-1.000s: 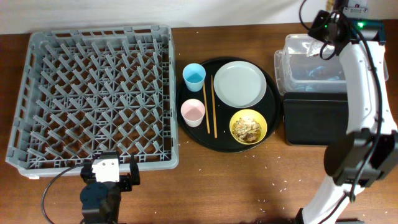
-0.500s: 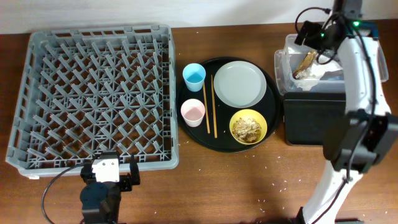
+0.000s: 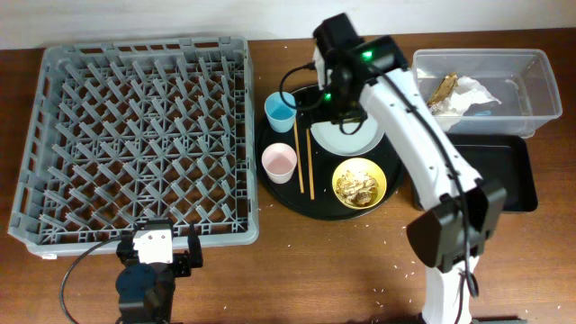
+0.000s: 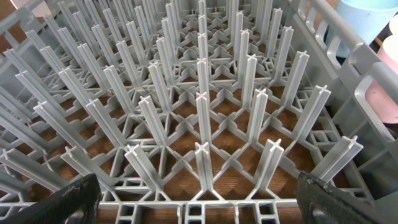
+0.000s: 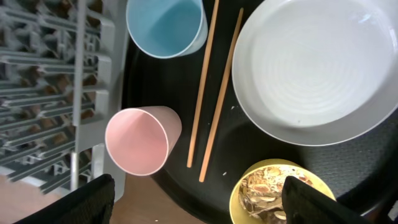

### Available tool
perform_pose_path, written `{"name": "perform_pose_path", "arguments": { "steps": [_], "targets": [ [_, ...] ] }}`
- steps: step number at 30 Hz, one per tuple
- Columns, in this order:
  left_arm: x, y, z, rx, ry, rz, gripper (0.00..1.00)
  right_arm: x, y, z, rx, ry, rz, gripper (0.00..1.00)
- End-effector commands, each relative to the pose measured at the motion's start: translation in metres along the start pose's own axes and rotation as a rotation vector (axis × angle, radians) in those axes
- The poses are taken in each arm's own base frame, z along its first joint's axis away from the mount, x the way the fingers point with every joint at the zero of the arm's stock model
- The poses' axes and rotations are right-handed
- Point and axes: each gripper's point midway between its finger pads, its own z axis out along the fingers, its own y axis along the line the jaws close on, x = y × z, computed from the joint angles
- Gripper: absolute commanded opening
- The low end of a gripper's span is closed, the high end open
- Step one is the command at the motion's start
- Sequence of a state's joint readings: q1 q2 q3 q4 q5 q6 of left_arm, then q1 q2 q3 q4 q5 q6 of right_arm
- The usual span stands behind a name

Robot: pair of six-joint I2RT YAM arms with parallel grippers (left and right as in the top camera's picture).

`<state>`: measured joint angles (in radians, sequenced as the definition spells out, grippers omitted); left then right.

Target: Sort waste into correct bins and load items into the dishwasher rack

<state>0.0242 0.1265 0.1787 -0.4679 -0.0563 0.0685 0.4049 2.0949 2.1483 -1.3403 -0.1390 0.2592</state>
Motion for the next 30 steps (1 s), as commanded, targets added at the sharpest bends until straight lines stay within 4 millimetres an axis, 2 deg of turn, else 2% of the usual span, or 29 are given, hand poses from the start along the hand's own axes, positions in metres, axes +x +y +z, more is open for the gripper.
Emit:
{"name": "perform_pose_path", "arguments": {
  "steps": [1,3,5,6,8,12,14,15,16,18,22,25,27,30],
  "targets": [
    [-0.006,0.001,-0.002,-0.001,-0.014,0.013,0.99,0.009,-0.003,0.021,0.067,0.051,0.031,0.85],
    [-0.006,0.001,-0.002,-0.001,-0.014,0.013,0.99,0.017,-0.010,0.023,0.096,0.082,0.064,0.85],
    [-0.006,0.001,-0.002,-0.001,-0.014,0.013,0.99,0.037,-0.029,0.029,0.130,0.170,0.115,0.83],
    [-0.006,0.001,-0.002,-0.001,-0.014,0.013,0.99,0.047,-0.039,0.035,0.146,0.213,0.134,0.82],
    [-0.006,0.001,-0.002,-0.001,-0.014,0.013,0.99,0.062,-0.044,0.048,0.161,0.264,0.139,0.80],
    [-0.006,0.001,-0.002,-0.001,-0.014,0.013,0.99,0.098,-0.050,0.092,0.195,0.344,0.225,0.77],
    [-0.006,0.001,-0.002,-0.001,-0.014,0.013,0.99,0.111,-0.050,0.113,0.164,0.362,0.240,0.70],
    [-0.006,0.001,-0.002,-0.001,-0.014,0.013,0.99,0.115,-0.049,0.122,0.147,0.363,0.243,0.63],
    [-0.006,0.001,-0.002,-0.001,-0.014,0.013,0.99,0.117,-0.050,0.124,0.147,0.364,0.242,0.60],
    [-0.006,0.001,-0.002,-0.001,-0.014,0.013,0.99,0.118,-0.051,0.127,0.149,0.364,0.242,0.53],
    [-0.006,0.001,-0.002,-0.001,-0.014,0.013,1.00,0.116,-0.050,0.127,0.144,0.354,0.241,0.16],
    [-0.006,0.001,-0.002,-0.001,-0.014,0.013,0.99,0.109,-0.049,0.120,0.139,0.332,0.241,0.04],
    [-0.006,0.001,-0.002,-0.001,-0.014,0.013,0.99,0.108,-0.049,0.114,0.141,0.322,0.239,0.04],
    [-0.006,0.001,-0.002,-0.001,-0.014,0.013,0.99,0.094,-0.054,0.077,0.116,0.272,0.206,0.04]
  ]
}}
